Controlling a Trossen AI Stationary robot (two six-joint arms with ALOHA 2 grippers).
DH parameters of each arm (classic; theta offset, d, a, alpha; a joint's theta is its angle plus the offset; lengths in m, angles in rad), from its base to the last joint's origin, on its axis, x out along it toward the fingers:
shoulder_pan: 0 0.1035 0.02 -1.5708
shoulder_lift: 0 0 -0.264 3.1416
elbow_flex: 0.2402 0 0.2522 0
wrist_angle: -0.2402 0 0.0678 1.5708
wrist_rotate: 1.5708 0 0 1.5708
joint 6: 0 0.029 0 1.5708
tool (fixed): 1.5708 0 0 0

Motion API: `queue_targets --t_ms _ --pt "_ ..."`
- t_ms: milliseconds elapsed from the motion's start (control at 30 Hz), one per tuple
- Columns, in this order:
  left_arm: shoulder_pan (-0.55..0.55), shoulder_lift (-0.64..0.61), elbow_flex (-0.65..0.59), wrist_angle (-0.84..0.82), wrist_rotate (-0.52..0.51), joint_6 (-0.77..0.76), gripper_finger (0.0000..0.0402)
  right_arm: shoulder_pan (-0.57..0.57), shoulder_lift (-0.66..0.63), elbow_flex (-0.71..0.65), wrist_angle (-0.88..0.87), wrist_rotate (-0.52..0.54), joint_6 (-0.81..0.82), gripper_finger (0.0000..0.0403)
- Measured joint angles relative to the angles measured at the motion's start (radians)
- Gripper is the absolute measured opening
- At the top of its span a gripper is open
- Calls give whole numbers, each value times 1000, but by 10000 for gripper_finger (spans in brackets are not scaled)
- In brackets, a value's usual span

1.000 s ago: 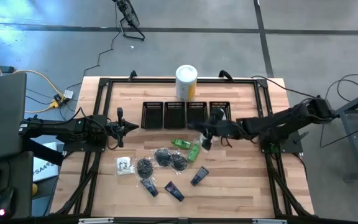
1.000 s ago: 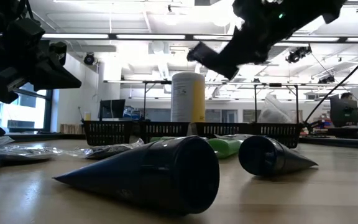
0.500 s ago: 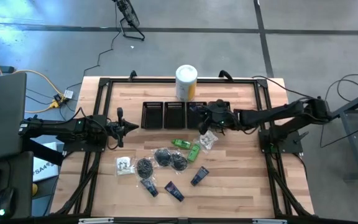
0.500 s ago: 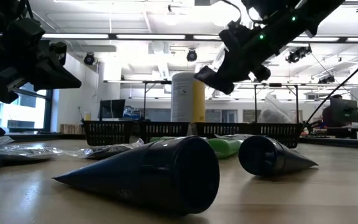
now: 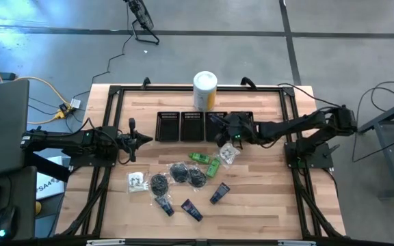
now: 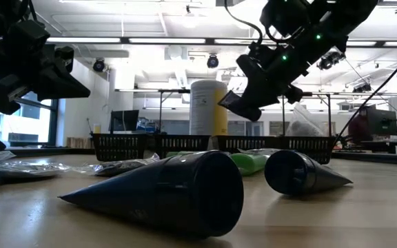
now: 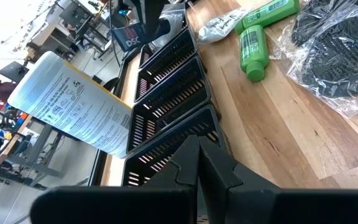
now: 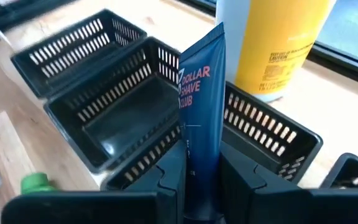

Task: Pick & Place Travel size toiletries
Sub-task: Put the top right shave cream into the middle right black bin, then put the right cotton pack into the right black bin

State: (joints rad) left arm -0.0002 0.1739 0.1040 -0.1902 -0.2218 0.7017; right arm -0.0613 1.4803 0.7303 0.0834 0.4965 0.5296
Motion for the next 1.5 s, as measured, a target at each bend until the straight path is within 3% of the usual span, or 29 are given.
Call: queue_targets --t_ms 567,900,1133,1500 --pt "0 0 0 0 0 0 1 -4 115 2 69 28 -15 60" --pt "0 0 0 0 0 0 1 -26 116 0 60 -66 -30 61" --pt "0 0 0 0 0 0 1 -26 116 0 54 -84 -30 82" --pt "0 0 0 0 0 0 1 -26 115 0 55 -20 -4 130"
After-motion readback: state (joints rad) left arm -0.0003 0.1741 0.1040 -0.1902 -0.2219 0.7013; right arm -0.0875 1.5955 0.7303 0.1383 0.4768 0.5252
